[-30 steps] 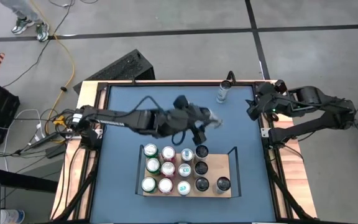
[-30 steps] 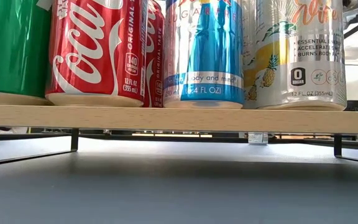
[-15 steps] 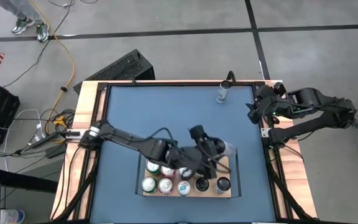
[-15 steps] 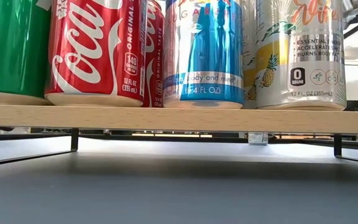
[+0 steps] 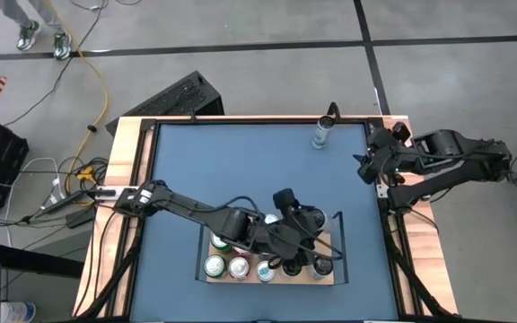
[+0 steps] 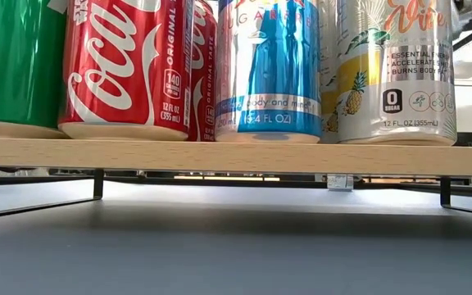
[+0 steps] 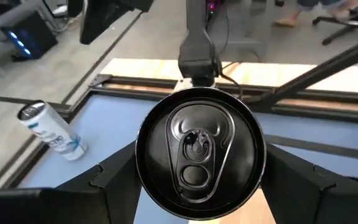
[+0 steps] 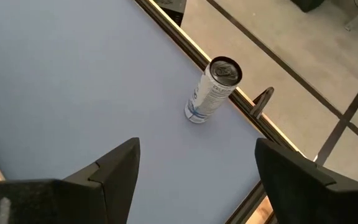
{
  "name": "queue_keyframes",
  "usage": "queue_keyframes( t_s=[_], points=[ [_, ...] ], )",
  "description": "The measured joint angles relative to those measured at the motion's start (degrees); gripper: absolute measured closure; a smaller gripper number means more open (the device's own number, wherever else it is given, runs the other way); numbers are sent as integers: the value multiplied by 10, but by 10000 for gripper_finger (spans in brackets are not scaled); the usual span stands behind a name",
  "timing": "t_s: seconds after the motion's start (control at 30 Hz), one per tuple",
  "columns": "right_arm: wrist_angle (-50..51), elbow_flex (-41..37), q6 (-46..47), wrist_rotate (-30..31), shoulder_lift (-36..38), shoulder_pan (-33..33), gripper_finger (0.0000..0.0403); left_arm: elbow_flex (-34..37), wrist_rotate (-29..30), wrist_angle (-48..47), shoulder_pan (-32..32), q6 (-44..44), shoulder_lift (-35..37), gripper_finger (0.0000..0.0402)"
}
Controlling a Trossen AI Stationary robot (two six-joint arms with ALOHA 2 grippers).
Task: Place canned beverage on shelf
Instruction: Put the bottom white-blue soda can on the shelf aligned with the other white-blue soda can
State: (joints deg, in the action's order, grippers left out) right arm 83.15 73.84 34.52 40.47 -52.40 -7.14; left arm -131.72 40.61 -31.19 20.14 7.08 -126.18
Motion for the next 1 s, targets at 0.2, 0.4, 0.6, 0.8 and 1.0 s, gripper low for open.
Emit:
queue_keyframes(
  t_s=[0.2,0.4,0.6,0.8,1.0],
  points=[
    [0,0,1,0,0,0,102,1,-34,-35,-1,32,-3,145],
    [0,0,1,0,0,0,102,1,-53,-54,-3,41,-3,145],
    [0,0,0,2,0,0,102,7,-68,-53,-3,36,-4,145],
    [0,0,0,2,0,0,102,7,-108,-43,-5,4,-4,145],
    [0,0,0,3,0,0,102,7,-143,-45,-11,4,-4,145]
  ],
)
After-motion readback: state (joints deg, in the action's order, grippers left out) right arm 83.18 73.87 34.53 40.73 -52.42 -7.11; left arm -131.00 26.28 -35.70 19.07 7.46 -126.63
